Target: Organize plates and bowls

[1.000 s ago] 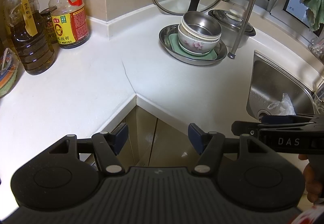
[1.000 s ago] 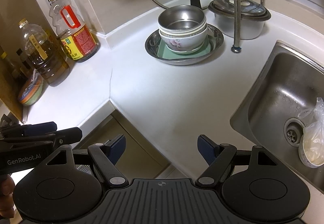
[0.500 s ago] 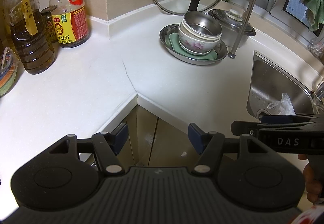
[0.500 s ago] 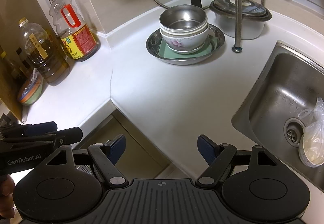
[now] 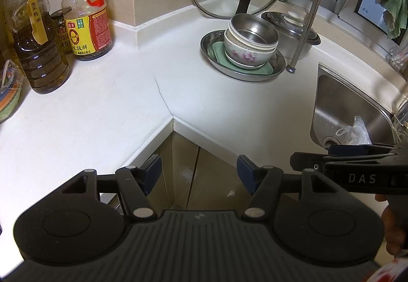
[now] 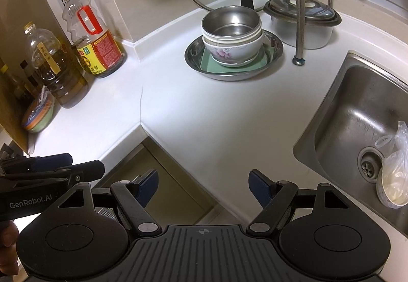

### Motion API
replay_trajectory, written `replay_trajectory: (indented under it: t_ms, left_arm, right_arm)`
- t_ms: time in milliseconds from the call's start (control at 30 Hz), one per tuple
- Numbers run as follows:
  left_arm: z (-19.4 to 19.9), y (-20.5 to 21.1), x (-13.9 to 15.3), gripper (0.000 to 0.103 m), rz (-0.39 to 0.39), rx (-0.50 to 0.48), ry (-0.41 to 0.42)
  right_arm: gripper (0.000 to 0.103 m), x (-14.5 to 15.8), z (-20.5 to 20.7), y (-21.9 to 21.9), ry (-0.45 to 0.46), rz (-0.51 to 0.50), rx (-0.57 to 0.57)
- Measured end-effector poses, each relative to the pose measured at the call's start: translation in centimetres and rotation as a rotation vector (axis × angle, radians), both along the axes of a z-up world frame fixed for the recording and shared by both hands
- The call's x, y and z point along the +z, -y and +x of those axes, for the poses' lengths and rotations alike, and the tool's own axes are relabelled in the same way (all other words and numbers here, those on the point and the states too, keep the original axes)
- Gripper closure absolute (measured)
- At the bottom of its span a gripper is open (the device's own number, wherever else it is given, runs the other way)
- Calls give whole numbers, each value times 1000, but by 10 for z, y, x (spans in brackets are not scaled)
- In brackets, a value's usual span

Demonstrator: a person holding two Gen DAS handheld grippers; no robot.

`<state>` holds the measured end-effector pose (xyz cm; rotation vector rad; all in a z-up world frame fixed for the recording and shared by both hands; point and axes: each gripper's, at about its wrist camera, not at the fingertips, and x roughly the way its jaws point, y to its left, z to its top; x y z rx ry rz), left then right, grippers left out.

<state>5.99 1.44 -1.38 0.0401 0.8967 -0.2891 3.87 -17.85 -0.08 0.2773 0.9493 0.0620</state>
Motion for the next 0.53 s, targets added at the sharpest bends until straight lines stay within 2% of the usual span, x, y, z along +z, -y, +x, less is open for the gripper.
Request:
replay_trajectory:
  t_ms: [533]
  left_arm:
    - [0, -9, -1, 40, -14, -29, -2]
  right_arm:
    - [25, 0, -2, -2, -2, -5, -12]
